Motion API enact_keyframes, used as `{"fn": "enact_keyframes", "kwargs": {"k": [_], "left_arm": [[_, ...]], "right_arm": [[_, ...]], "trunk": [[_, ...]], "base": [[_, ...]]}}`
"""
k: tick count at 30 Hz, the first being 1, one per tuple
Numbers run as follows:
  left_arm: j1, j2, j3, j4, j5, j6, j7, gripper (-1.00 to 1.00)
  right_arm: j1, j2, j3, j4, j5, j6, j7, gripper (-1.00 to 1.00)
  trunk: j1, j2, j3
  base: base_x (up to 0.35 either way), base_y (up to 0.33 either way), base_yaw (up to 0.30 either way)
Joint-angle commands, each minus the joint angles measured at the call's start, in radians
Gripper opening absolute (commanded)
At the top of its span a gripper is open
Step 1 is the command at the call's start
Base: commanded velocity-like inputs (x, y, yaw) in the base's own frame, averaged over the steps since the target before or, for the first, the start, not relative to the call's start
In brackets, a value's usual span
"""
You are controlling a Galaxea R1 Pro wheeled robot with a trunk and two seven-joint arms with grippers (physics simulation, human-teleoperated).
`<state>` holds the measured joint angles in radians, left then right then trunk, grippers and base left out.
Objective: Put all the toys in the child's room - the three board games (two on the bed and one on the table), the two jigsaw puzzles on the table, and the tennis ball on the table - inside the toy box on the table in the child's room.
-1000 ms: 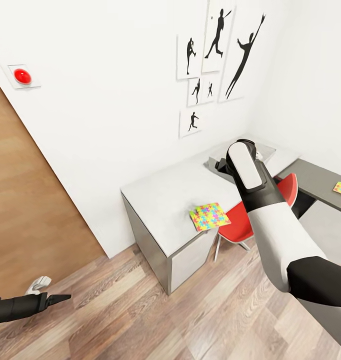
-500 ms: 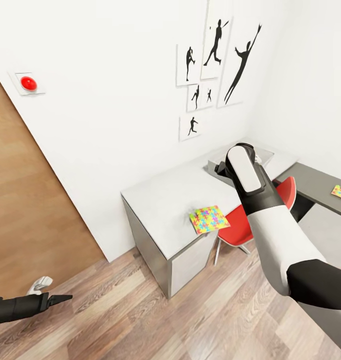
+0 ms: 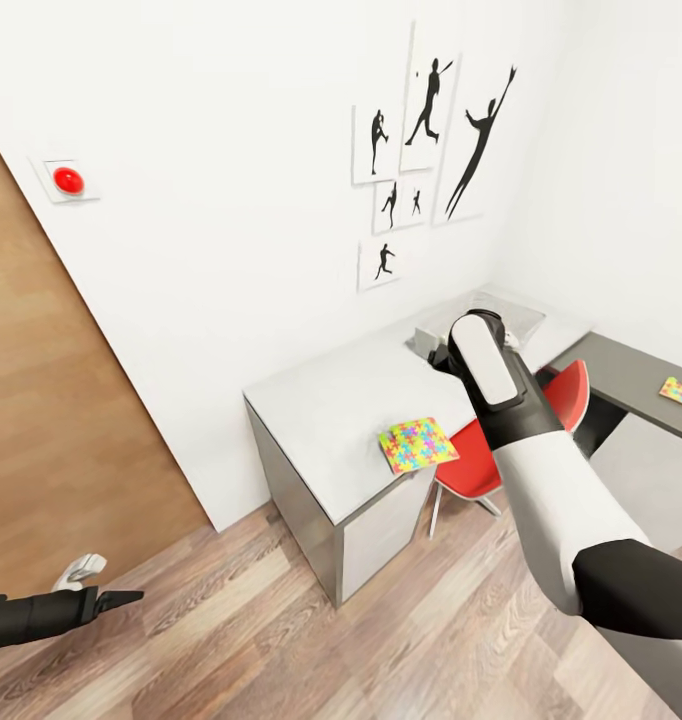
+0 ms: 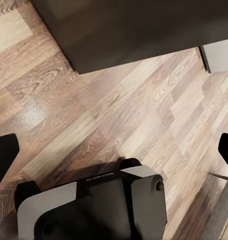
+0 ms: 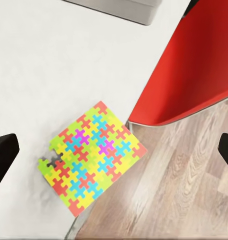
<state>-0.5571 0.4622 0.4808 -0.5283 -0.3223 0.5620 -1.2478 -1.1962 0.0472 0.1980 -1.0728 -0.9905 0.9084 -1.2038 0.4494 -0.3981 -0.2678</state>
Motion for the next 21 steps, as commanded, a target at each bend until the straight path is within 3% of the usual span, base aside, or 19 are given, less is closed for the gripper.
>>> {"fn": "enact_keyframes", "kwargs": {"k": [1, 11, 21], "left_arm": [[-0.001, -0.004, 0.007, -0.001, -0.010, 0.010, -0.002, 1.00], [-0.001, -0.015, 0.007, -0.001, -0.011, 0.010, 0.011, 1.00], [-0.001, -0.016, 0.007, -0.001, -0.010, 0.010, 0.042, 1.00]], "right_arm": [[0.008, -0.001, 0.001, -0.003, -0.009, 0.008, -0.010, 1.00], [0.062, -0.001, -0.004, -0.039, -0.015, 0.014, -0.012, 1.00], [0.163, -0.002, -0.006, -0.143, -0.021, 0.022, -0.015, 1.00]], "trunk": [[0.001, -0.002, 0.000], [0.001, -0.002, 0.016], [0.001, -0.002, 0.033]], "base": [[0.000, 0.000, 0.000], [0.000, 0.000, 0.000], [0.000, 0.000, 0.000]]}}
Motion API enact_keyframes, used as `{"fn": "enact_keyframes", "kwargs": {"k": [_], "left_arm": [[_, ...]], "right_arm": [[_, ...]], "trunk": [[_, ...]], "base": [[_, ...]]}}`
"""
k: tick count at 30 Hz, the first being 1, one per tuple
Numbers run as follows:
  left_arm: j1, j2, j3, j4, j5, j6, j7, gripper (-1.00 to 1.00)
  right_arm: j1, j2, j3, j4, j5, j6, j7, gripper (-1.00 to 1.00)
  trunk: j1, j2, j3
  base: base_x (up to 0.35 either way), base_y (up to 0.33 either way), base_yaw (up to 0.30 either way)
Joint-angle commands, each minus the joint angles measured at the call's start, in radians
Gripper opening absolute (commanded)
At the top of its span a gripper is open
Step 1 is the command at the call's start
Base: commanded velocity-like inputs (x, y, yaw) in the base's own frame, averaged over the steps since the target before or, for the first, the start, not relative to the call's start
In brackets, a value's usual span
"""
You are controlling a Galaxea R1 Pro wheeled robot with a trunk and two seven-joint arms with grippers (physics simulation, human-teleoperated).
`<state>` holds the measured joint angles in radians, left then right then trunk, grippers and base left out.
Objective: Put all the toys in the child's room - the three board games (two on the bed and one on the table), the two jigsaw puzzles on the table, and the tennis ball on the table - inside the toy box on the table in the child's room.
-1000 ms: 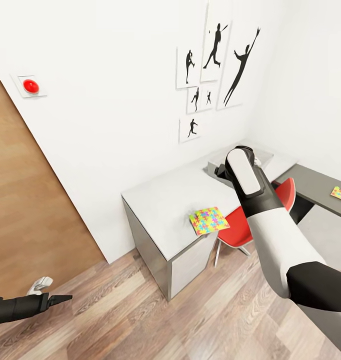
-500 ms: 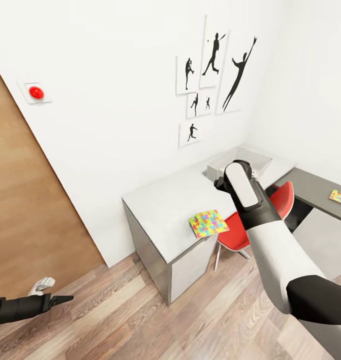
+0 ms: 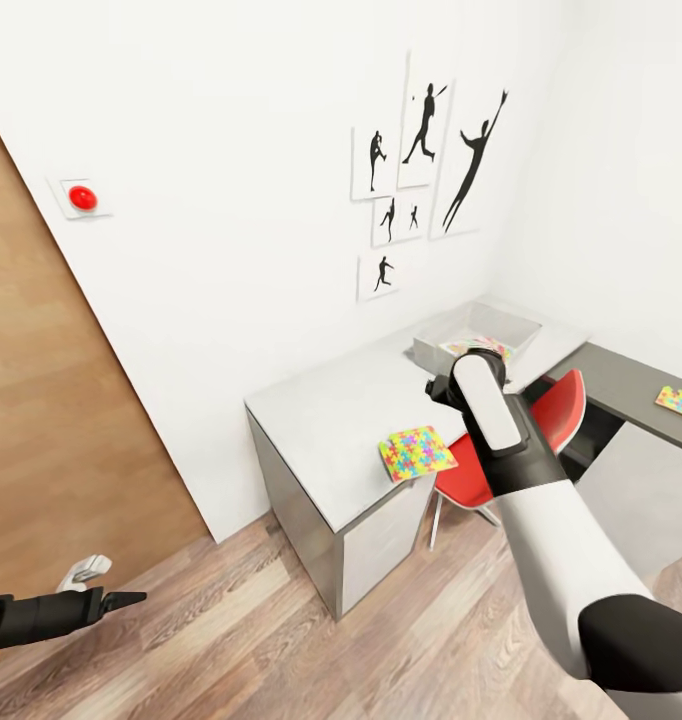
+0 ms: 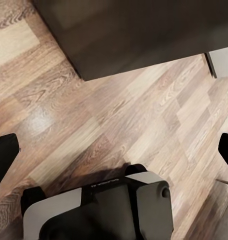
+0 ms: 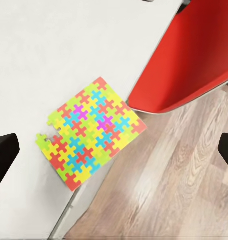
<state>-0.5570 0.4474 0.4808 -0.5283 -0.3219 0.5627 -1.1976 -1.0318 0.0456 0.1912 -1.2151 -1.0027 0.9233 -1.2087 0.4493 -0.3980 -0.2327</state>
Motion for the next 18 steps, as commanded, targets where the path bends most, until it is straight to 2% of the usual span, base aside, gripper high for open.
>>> {"fn": "enact_keyframes", "kwargs": {"k": [1, 8, 12, 13, 15, 18], "left_arm": [[-0.001, -0.001, 0.007, -0.001, -0.010, 0.010, -0.004, 1.00], [-0.001, -0.002, 0.007, 0.002, -0.010, 0.010, 0.020, 1.00], [-0.001, -0.002, 0.007, 0.026, -0.011, -0.002, 0.024, 1.00], [-0.001, -0.003, 0.007, 0.037, -0.010, -0.016, 0.025, 1.00], [-0.001, -0.003, 0.007, 0.050, -0.010, -0.038, 0.025, 1.00], [-0.001, -0.003, 0.007, 0.058, -0.009, -0.055, 0.026, 1.00]], "right_arm": [[0.009, 0.000, 0.000, -0.007, -0.009, 0.008, -0.010, 1.00], [0.118, -0.002, -0.001, -0.106, -0.015, 0.025, -0.011, 1.00], [0.192, -0.004, -0.002, -0.197, -0.051, 0.043, -0.011, 1.00], [0.217, -0.006, -0.002, -0.222, -0.072, 0.048, -0.011, 1.00], [0.256, -0.008, -0.002, -0.248, -0.102, 0.053, -0.011, 1.00], [0.313, -0.008, -0.002, -0.265, -0.125, 0.055, -0.011, 1.00]], "trunk": [[0.001, -0.002, 0.000], [0.001, -0.002, 0.011], [0.001, -0.002, 0.018], [0.001, -0.002, 0.020], [0.001, -0.002, 0.023], [0.001, -0.002, 0.028]], "base": [[0.000, 0.000, 0.000], [0.000, 0.000, 0.000], [0.000, 0.000, 0.000], [0.000, 0.000, 0.000], [0.000, 0.000, 0.000], [0.000, 0.000, 0.000]]}}
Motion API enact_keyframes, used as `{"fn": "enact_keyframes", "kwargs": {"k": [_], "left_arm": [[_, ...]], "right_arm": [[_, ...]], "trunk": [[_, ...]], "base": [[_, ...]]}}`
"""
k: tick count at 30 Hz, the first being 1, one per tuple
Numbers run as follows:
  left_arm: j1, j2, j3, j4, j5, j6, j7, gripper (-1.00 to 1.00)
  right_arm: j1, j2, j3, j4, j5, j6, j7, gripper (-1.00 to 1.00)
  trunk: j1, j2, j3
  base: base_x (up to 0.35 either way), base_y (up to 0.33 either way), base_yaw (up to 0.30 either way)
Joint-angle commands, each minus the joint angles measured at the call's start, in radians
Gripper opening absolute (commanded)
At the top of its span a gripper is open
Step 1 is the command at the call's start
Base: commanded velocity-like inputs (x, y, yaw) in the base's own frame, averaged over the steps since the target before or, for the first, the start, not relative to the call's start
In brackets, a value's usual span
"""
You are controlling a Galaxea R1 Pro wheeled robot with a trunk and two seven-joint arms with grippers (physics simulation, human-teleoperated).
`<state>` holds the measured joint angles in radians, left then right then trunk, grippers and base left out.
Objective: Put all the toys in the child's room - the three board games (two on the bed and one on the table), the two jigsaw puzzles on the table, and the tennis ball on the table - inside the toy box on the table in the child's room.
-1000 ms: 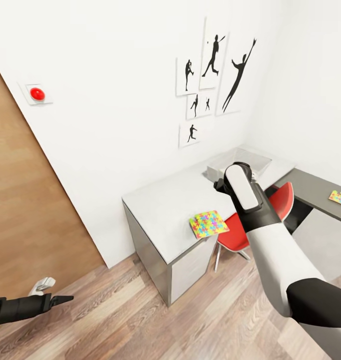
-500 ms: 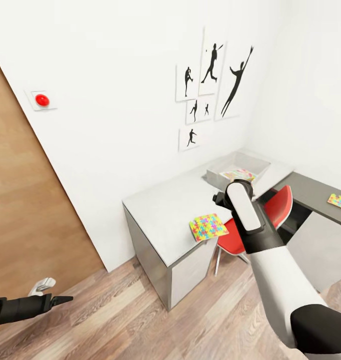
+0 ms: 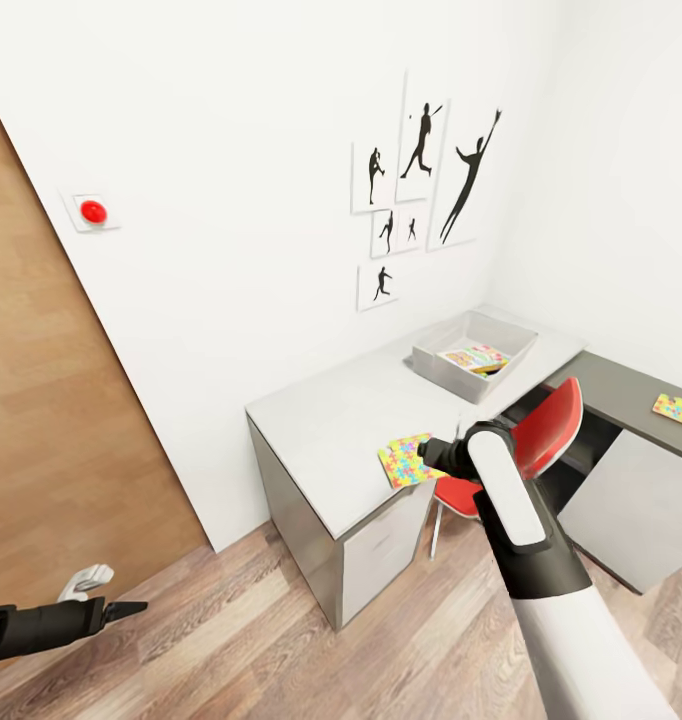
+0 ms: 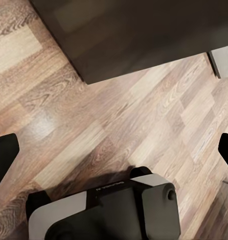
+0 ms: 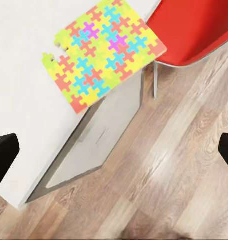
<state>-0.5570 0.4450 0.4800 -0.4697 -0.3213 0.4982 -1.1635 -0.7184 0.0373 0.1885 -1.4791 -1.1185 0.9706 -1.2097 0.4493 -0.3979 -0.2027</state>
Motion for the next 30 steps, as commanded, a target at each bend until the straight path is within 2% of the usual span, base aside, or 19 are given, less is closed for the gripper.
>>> {"fn": "enact_keyframes", "kwargs": {"k": [1, 4, 9, 15, 20, 26, 29, 30], "left_arm": [[-0.001, -0.002, 0.008, 0.000, -0.010, 0.007, -0.007, 1.00], [-0.001, -0.006, 0.009, 0.003, -0.010, -0.001, -0.007, 1.00], [-0.001, -0.008, 0.009, 0.006, -0.010, -0.004, 0.019, 1.00], [-0.001, -0.010, 0.008, 0.006, -0.010, -0.015, 0.061, 1.00], [-0.001, -0.022, 0.009, 0.018, -0.009, -0.029, 0.097, 1.00], [-0.001, -0.031, 0.008, 0.082, -0.011, -0.094, 0.141, 1.00], [-0.001, -0.034, 0.008, 0.099, -0.011, -0.115, 0.151, 1.00], [-0.001, -0.034, 0.008, 0.104, -0.011, -0.121, 0.159, 1.00]], "right_arm": [[0.014, 0.001, 0.000, -0.003, -0.012, 0.007, -0.010, 1.00], [0.085, 0.000, 0.001, -0.009, -0.023, 0.004, -0.007, 1.00], [0.153, 0.004, 0.003, -0.006, -0.029, 0.005, -0.004, 1.00], [0.220, 0.007, 0.006, 0.004, -0.029, 0.004, 0.001, 1.00], [0.269, 0.007, 0.010, 0.051, -0.027, 0.004, 0.003, 1.00], [0.301, 0.009, 0.015, 0.208, -0.021, -0.005, 0.005, 1.00], [0.304, 0.009, 0.017, 0.299, -0.019, -0.047, 0.010, 1.00], [0.304, 0.009, 0.025, 0.351, -0.017, -0.084, 0.019, 1.00]], "trunk": [[0.001, -0.002, 0.000], [0.001, -0.002, 0.005], [0.001, -0.002, 0.013], [0.001, -0.002, 0.023], [0.001, -0.002, 0.031], [0.001, -0.002, 0.041], [0.001, -0.002, 0.045], [0.001, -0.002, 0.046]], "base": [[0.000, 0.000, 0.000], [0.000, 0.000, 0.000], [0.000, 0.000, 0.000], [0.000, 0.000, 0.000], [0.000, 0.000, 0.000], [0.000, 0.000, 0.000], [0.000, 0.000, 0.000], [0.000, 0.000, 0.000]]}}
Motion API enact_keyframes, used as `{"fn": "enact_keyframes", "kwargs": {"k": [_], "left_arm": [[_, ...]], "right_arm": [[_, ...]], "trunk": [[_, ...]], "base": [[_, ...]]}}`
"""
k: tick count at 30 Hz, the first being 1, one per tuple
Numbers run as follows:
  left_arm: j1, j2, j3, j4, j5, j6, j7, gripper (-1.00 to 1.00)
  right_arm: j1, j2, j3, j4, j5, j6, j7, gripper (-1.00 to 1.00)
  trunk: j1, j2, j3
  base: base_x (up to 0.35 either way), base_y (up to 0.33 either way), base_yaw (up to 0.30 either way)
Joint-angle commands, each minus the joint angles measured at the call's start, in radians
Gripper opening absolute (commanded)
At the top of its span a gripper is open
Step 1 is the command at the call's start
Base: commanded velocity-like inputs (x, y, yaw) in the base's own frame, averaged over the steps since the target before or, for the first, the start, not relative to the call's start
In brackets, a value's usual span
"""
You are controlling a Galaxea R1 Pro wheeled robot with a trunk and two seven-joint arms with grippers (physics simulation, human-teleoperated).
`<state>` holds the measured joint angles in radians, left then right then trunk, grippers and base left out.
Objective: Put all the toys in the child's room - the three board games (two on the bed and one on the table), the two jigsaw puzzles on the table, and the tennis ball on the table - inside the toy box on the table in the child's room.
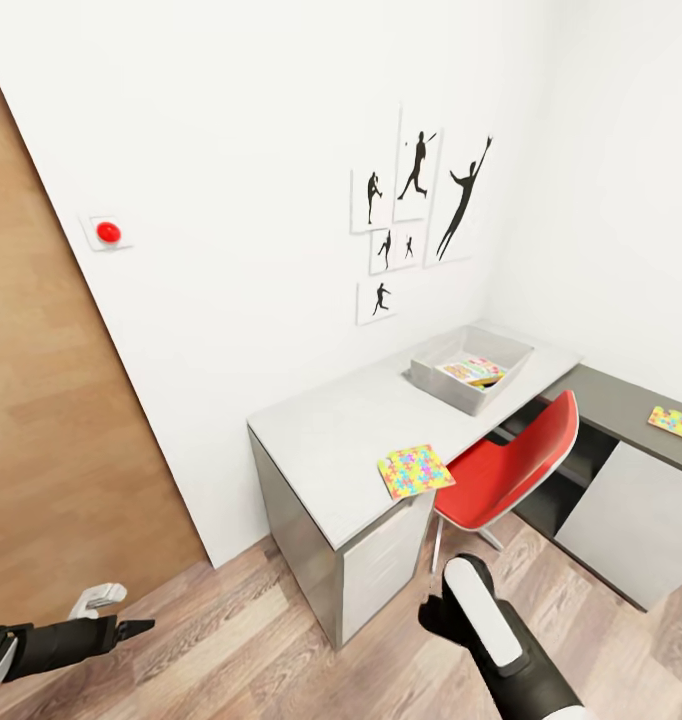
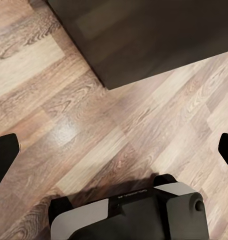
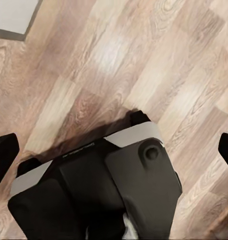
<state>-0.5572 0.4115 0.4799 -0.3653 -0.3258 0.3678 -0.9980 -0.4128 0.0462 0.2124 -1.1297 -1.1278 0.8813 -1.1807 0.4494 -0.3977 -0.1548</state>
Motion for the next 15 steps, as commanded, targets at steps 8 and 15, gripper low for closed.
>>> {"fn": "enact_keyframes", "kwargs": {"k": [8, 15], "left_arm": [[-0.001, -0.010, 0.009, 0.031, -0.005, -0.035, 0.072, 1.00], [-0.001, -0.032, 0.009, 0.101, -0.005, -0.091, 0.181, 1.00]], "right_arm": [[-0.001, -0.010, 0.183, 0.325, 0.095, -0.307, 0.204, 1.00], [-0.001, -0.010, 0.260, 0.493, 0.282, -0.589, 0.429, 1.00]], "trunk": [[0.001, -0.002, -0.001], [0.001, -0.002, 0.000]], "base": [[0.000, 0.000, 0.000], [0.000, 0.000, 0.000]]}}
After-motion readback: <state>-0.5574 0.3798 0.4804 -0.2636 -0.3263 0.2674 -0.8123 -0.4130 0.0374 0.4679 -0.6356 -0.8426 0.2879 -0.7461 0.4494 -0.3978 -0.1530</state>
